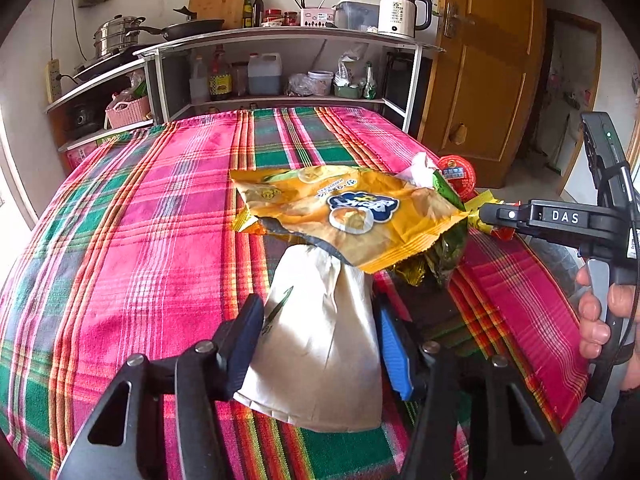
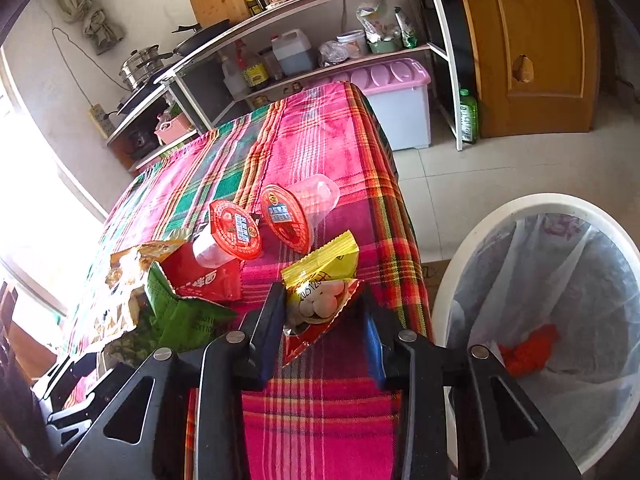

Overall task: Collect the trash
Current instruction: 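Close left tool on the white paper bag while right tool grasps the yellow packet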

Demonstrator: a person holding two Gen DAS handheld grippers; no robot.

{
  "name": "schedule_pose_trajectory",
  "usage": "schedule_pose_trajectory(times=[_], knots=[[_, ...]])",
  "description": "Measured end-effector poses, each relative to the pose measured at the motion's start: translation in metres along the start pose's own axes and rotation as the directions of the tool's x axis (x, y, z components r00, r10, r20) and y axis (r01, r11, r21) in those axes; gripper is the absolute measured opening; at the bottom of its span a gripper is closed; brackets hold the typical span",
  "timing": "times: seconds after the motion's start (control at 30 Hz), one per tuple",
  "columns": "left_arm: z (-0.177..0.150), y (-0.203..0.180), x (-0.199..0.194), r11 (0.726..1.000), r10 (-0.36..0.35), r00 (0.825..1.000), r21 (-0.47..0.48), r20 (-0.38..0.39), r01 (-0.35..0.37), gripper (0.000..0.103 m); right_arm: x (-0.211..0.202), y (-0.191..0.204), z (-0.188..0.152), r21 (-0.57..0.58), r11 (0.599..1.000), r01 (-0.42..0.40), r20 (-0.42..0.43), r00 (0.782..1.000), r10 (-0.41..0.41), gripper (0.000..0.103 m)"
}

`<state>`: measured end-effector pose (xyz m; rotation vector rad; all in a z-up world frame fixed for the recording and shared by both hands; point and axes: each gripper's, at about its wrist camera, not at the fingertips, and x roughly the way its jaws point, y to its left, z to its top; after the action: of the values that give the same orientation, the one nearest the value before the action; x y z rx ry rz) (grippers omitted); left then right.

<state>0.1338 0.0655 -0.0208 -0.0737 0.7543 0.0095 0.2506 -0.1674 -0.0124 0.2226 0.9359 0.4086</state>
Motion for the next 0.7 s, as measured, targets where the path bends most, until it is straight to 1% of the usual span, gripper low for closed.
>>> schedule_pose_trajectory(times=[0.17,0.4,0.7], knots=[[-0.01,-0.002,-0.01,1.0,-0.018,1.0,-0.019,0.014,0.019,0.057,-0.009,-0.002,-0.007,-0.003,1.0,-0.008,0.01,1.0,0.008,0.032],[-0.018,-0.005,-0.029,0.998,-0.048,0.998,-0.049,0.04,0.05,0.052,-0.035,-0.003,-0.023,-0.016,1.0,-0.027,0.037,0.999,0.028,0.032],[-0.017,-0.02,-0.045,0.997,-0.057,0.996,-0.041,0.063,0.06,0.052,-0.07,-0.008,-0.046,-0.03,0.999,-0.029,0.071,0.997,0.031,0.032]])
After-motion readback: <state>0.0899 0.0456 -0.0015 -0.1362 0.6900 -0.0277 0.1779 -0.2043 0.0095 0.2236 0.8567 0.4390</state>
